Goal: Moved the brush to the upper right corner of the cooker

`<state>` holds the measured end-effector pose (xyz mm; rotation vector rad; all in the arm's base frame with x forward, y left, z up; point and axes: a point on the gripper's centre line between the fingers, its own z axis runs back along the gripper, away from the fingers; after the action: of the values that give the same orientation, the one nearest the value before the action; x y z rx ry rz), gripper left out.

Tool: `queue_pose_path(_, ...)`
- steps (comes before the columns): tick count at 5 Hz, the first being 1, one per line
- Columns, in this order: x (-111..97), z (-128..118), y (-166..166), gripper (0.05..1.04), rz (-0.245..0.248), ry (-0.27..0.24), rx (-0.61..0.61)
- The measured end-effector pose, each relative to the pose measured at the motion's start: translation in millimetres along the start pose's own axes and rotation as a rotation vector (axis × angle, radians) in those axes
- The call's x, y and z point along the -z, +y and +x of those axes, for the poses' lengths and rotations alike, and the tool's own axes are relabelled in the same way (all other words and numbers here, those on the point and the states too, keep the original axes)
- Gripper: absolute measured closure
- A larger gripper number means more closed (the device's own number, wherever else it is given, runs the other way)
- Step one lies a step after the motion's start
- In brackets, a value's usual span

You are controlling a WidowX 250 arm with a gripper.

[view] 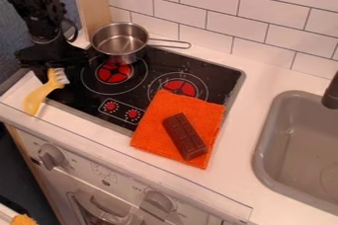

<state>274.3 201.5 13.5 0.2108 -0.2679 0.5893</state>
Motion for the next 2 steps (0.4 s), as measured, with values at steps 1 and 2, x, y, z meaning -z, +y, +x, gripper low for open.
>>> queue_pose_path(1, -0.7, -2.5, -1.6, 0.505, -0.005, 0.002, -0.005)
queue_pose_path(2, -3.4, -4.6, -7.7, 0.506, -0.018, 0.001, -0.001)
